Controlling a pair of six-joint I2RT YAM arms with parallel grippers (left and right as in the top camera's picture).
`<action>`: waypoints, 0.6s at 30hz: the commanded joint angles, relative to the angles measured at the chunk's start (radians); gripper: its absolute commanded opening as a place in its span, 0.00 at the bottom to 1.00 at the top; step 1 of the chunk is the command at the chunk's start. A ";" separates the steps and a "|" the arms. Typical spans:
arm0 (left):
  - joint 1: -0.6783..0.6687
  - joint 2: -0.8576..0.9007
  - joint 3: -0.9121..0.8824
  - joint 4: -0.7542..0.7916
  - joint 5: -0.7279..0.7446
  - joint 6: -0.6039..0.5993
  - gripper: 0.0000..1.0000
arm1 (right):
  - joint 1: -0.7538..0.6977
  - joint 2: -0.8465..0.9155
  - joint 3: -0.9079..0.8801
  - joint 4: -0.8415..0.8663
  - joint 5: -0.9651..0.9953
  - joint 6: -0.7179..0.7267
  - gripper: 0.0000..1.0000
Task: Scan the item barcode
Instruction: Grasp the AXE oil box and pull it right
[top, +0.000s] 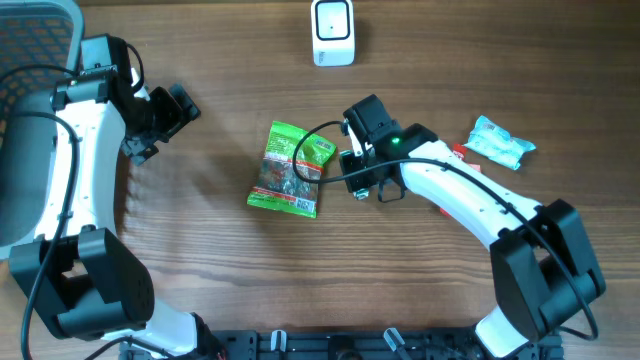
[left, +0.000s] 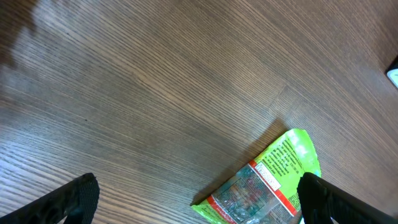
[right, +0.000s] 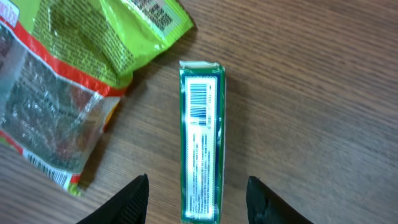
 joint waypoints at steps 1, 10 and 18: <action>0.002 0.008 -0.003 0.000 0.008 0.008 1.00 | 0.003 0.031 -0.064 0.074 -0.017 -0.014 0.51; 0.002 0.008 -0.003 0.000 0.008 0.008 1.00 | 0.002 0.036 -0.140 0.174 -0.011 -0.014 0.39; 0.002 0.008 -0.003 0.000 0.008 0.008 1.00 | 0.001 0.034 -0.139 0.172 0.015 -0.014 0.22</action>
